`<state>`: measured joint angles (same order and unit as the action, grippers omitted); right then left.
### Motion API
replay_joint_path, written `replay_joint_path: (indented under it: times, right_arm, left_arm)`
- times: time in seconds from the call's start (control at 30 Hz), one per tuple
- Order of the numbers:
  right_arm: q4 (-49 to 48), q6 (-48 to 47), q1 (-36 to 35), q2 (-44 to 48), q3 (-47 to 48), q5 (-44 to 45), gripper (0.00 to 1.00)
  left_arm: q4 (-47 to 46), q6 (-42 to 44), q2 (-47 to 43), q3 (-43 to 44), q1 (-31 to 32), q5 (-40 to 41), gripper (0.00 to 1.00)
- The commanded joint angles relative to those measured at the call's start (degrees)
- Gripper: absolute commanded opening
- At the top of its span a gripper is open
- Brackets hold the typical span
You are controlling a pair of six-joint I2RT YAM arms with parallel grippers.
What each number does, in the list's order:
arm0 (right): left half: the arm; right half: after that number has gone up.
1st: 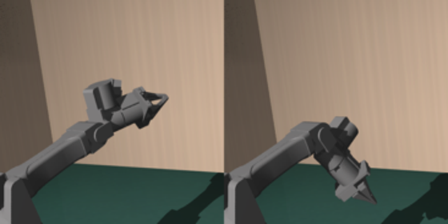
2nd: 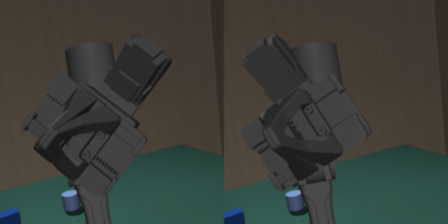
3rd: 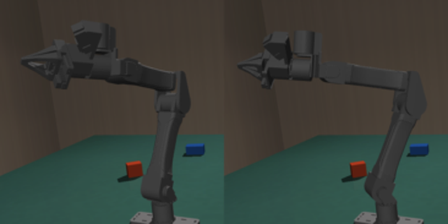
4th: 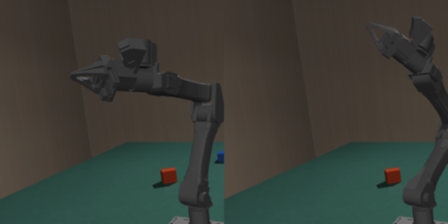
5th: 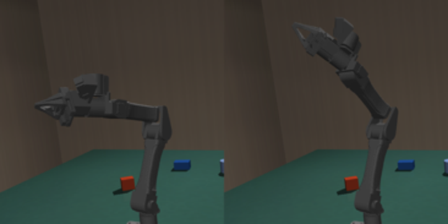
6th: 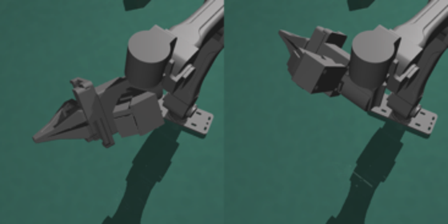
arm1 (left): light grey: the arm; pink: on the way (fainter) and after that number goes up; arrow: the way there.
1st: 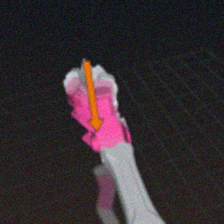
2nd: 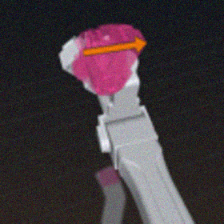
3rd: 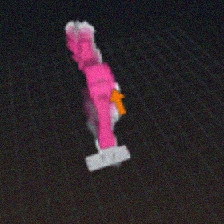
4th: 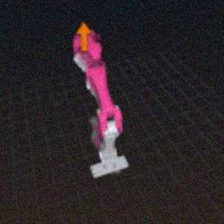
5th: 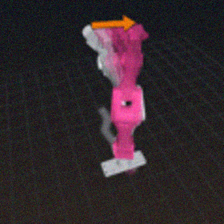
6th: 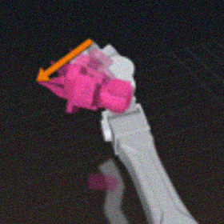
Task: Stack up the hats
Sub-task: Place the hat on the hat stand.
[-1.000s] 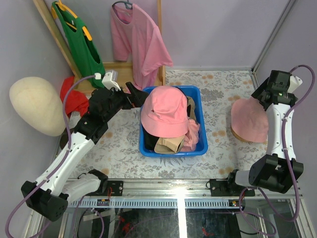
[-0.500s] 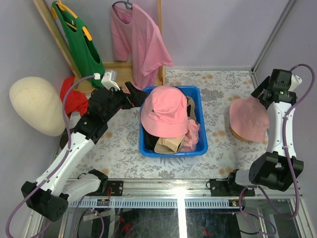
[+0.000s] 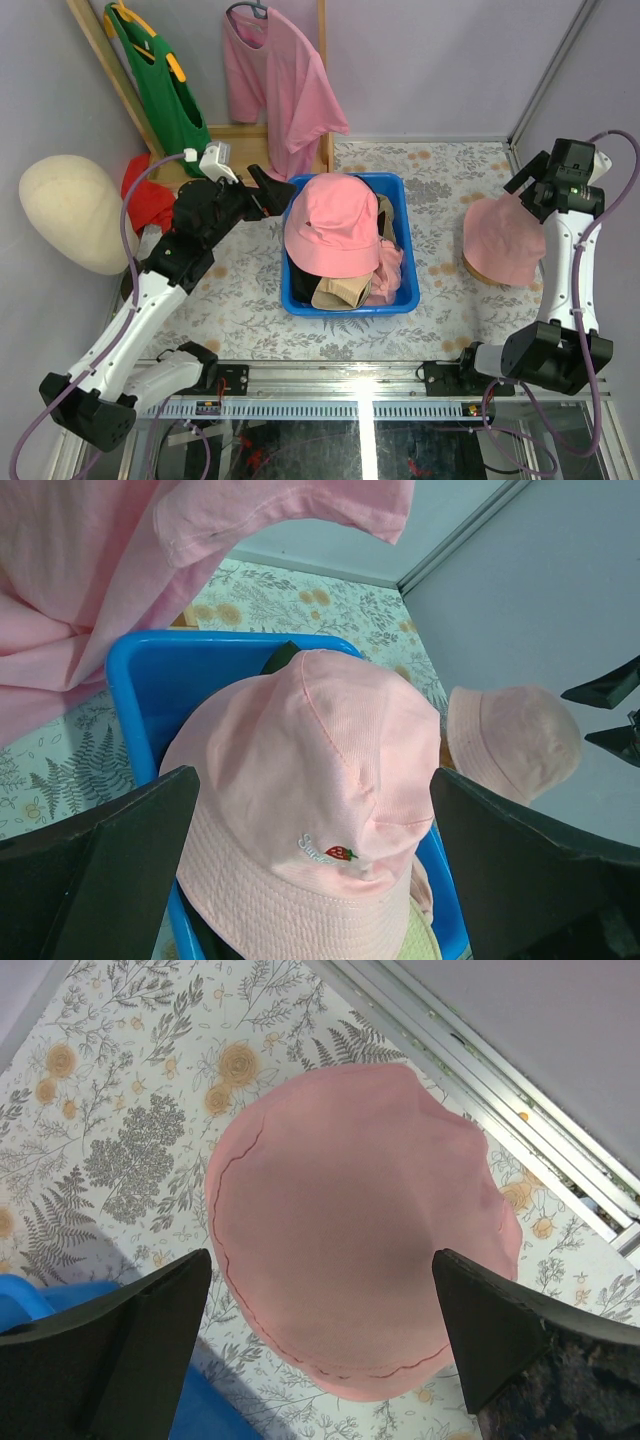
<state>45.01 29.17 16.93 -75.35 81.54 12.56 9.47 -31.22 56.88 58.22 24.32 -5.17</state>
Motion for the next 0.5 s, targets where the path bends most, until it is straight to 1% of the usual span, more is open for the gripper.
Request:
replay_joint_path:
  times: [0.0, 0.17, 0.27, 0.47]
  right_arm:
    - [1.1, 1.2, -0.2, 3.7, -0.7, 0.4, 1.00]
    - [1.9, 1.5, -0.2, 6.4, 1.2, 6.8, 1.00]
    - [0.2, 2.5, -0.2, 9.1, 0.8, 9.7, 1.00]
    - [0.8, 6.8, -0.2, 10.7, 1.2, 16.3, 1.00]
  left_arm:
    - [-1.9, -0.2, -1.9, 0.7, -0.3, -0.9, 0.99]
    - [-1.5, -0.4, -2.6, 0.7, -0.4, -1.3, 0.99]
    - [-2.0, -0.9, -2.6, 0.3, -0.3, -1.8, 0.99]
    - [-3.0, -1.8, -1.8, -0.2, -0.3, -2.9, 0.99]
